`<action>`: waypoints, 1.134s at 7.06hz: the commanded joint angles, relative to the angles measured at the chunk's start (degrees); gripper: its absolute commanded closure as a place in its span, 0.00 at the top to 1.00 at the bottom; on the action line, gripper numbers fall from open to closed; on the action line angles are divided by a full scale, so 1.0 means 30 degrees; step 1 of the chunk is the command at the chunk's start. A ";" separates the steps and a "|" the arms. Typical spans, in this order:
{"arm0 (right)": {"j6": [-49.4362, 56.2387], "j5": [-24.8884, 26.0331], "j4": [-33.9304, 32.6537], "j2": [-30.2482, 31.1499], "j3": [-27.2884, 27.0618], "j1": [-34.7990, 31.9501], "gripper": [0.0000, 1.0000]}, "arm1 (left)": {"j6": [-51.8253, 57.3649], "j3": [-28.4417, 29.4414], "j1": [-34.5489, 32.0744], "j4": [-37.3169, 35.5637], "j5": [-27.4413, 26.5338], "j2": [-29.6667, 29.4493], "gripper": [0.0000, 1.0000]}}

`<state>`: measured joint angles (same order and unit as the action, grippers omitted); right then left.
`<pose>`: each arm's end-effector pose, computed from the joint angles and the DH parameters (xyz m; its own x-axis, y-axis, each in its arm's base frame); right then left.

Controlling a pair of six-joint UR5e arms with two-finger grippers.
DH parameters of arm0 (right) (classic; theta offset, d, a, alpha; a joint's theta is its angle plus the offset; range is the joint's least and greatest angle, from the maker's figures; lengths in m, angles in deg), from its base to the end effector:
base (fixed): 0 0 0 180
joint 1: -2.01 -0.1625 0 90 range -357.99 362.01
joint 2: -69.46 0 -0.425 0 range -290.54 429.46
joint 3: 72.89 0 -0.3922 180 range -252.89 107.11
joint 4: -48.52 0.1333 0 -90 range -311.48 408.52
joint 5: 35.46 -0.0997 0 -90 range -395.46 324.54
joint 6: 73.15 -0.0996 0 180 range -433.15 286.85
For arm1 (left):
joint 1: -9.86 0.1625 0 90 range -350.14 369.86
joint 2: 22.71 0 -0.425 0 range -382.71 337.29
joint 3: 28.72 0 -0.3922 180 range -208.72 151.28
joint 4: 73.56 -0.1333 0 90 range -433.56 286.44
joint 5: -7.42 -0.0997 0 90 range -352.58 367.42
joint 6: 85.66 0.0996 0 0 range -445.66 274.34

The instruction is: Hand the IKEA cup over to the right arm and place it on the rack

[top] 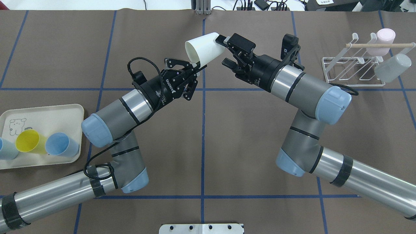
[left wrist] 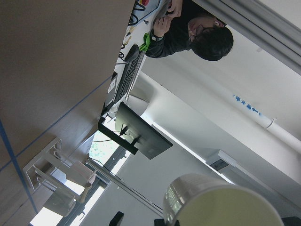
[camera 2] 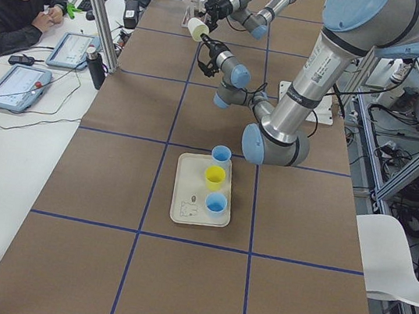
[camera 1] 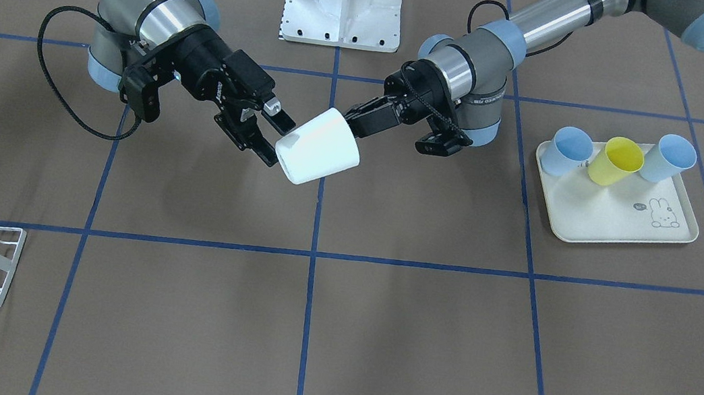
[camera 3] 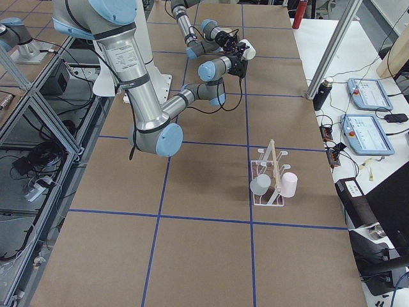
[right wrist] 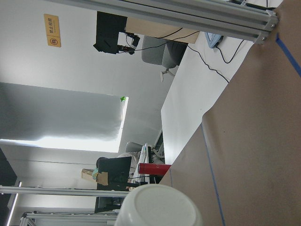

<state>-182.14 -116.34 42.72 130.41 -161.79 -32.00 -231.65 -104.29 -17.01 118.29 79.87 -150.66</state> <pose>-0.4192 -0.4627 0.2208 -0.5148 0.0402 0.8563 -0.5356 0.7649 -0.3579 0.4977 -0.4353 0.2048 -0.8279 -0.4666 -0.3114 -0.0643 0.6304 -0.7736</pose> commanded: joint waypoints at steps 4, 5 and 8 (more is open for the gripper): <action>-0.0233 0.0094 0.0000 -0.0070 0.0102 0.0000 1.00 | 0.0002 -0.0066 0.0488 -0.0023 -0.0300 -0.0297 0.00; -0.0233 0.0094 0.0000 -0.0099 0.0102 0.0000 1.00 | 0.0061 -0.0008 0.0810 -0.0052 -0.0593 -0.0530 0.00; -0.0233 0.0094 0.0000 -0.0099 0.0102 0.0000 0.99 | 0.0061 0.0052 0.0988 -0.0110 -0.0770 -0.0590 0.00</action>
<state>-182.84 -116.05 42.72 130.17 -161.49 -31.98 -231.48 -104.18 -14.26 118.03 77.93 -152.28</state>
